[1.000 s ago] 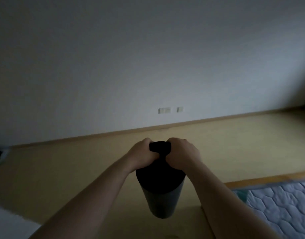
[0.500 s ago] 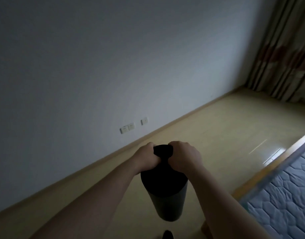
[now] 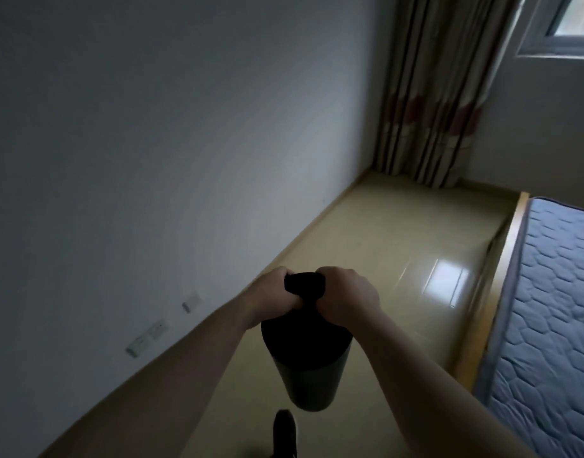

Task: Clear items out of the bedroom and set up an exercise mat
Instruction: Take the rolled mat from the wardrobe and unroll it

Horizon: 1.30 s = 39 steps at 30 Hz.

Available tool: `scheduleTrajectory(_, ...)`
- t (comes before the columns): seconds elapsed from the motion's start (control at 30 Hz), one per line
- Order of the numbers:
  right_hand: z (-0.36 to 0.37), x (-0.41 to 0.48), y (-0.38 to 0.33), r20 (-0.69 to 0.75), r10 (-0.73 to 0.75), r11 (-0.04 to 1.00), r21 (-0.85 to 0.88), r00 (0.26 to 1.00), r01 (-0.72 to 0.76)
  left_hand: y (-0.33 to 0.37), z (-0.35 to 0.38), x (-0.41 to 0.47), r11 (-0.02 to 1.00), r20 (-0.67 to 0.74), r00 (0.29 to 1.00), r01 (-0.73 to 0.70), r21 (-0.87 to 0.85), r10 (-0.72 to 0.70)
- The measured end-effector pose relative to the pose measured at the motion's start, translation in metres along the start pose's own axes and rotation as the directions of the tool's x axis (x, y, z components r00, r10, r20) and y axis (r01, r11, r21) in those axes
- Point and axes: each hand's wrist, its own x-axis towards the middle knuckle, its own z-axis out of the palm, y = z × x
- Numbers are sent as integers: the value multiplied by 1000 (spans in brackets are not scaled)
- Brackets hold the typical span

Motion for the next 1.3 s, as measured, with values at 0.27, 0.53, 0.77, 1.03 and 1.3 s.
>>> scheduleTrajectory(0.27,-42,181,50,-74,218,975,-35,973,-221,55,-37,227,991,206,969,-133,-19,134)
scheduleTrajectory(0.53,-98,327,156,-183,383,923,27,906,-385,157,-16,420,976,336,918,-217,-23,212)
scheduleTrajectory(0.77,-144,489,284,-143,382,924,46,913,-380,242,20,601,988,317,936,-156,-24,155)
scheduleTrajectory(1.03,-225,678,385,-100,287,956,-32,953,-291,345,18,777,995,242,966,-78,-60,90)
scheduleTrajectory(1.3,-260,881,467,-27,248,960,-124,968,-250,391,17,981,987,183,981,-41,-153,69)
